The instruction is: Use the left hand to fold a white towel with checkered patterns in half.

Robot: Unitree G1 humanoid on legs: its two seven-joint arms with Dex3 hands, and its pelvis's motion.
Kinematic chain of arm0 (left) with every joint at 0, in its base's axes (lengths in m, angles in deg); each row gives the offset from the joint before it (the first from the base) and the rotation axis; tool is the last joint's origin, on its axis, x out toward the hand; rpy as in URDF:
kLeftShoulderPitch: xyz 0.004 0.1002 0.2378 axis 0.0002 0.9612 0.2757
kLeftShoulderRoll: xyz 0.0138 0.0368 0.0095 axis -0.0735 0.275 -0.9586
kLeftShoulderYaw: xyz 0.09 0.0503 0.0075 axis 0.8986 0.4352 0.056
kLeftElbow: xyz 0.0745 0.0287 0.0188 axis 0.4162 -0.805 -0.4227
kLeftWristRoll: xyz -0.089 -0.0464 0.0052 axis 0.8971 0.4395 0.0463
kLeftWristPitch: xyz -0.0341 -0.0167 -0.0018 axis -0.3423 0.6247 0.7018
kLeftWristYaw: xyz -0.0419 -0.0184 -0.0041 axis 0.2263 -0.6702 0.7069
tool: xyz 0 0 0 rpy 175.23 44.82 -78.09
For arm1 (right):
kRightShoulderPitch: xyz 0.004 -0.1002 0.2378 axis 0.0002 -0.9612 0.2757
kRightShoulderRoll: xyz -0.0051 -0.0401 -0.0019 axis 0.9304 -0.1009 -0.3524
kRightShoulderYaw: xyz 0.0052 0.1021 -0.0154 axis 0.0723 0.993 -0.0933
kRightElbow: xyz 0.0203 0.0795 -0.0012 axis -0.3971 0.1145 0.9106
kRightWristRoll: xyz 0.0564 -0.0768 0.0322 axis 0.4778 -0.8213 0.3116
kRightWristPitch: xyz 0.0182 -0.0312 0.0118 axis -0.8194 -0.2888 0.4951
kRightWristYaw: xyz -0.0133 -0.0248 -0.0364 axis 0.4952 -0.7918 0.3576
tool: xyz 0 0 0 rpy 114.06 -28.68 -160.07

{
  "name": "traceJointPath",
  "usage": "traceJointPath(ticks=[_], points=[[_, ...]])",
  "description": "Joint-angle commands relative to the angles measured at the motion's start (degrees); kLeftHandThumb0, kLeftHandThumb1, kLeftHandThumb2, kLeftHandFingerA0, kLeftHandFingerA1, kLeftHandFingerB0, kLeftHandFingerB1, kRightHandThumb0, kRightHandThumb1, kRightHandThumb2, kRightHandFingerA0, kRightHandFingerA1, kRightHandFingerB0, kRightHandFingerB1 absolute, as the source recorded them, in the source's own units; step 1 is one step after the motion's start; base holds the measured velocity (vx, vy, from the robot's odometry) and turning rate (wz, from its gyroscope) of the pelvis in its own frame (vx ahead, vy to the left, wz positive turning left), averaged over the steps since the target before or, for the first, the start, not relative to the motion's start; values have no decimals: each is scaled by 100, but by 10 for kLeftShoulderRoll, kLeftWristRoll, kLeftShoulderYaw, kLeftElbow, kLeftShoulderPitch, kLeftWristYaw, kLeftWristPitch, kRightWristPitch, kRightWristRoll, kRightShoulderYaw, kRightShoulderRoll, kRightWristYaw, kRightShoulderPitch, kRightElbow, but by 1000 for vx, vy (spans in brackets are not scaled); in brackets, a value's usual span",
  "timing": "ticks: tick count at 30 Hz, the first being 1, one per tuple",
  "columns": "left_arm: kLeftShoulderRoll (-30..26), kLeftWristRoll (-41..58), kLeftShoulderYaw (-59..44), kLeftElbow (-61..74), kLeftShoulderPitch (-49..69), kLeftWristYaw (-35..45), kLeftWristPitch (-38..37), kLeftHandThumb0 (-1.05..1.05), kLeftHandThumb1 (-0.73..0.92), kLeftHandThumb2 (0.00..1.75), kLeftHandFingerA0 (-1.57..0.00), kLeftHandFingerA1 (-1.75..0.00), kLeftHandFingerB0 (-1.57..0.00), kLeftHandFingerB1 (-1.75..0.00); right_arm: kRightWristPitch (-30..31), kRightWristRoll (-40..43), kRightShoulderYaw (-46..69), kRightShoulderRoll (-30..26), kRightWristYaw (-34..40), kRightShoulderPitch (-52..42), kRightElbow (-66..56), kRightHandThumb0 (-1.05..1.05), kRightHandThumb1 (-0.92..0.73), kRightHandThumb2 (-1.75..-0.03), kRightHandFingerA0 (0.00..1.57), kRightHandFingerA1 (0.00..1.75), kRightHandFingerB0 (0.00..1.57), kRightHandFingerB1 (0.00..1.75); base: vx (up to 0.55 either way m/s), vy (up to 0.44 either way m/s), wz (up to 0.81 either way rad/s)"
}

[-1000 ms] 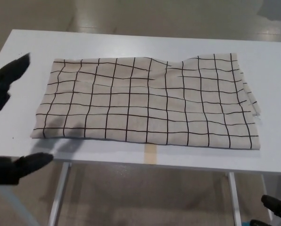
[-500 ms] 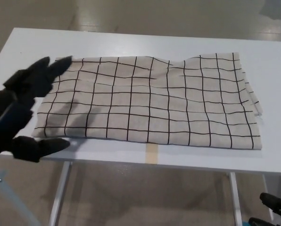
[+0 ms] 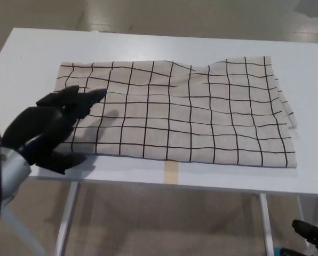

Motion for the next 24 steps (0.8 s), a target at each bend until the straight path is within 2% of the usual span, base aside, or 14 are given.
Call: traceJointPath(ticks=[1,10,11,12,13,14,15,24], points=[[-8,-116,64,-65,-36,-100,57,-8,55,79,0,0,0,-16,-3,-11,-1,-1,3,-8,5,-38,-37,-73,51,60,39,51,0,0,0],[-3,-154,151,-172,-93,-139,92,-15,50,75,0,-3,0,-16,-11,-17,-1,1,3,-13,10,-39,-37,-72,51,60,40,51,0,0,0],[-3,-155,156,-177,-96,-142,93,-14,58,57,0,-5,0,-15,-11,-17,-1,2,4,-13,8,-39,-37,-72,51,60,40,51,0,0,0],[-2,-157,168,-192,-107,-150,96,-15,57,57,0,-5,0,-15,-9,-21,-2,4,10,-15,1,-38,-37,-72,51,60,40,52,0,0,0],[0,-158,173,-199,-112,-150,99,-17,48,73,0,-3,0,-16,-10,-23,-2,5,12,-15,-1,-38,-37,-73,52,60,40,52,0,0,0],[2,-157,180,-210,-119,-152,101,-17,48,73,0,-3,0,-16,-11,-26,-2,5,14,-14,-2,-38,-37,-73,52,60,40,52,0,0,0],[3,-157,184,-214,-122,-153,103,-17,55,56,0,-5,0,-15,-12,-25,-2,5,14,-14,-1,-39,-38,-73,52,60,41,52,0,0,0],[12,-145,209,-234,-133,-169,116,-24,53,56,0,-6,0,-15,-6,-16,3,4,8,-9,-3,-39,-38,-73,53,61,42,52,0,0,0]])
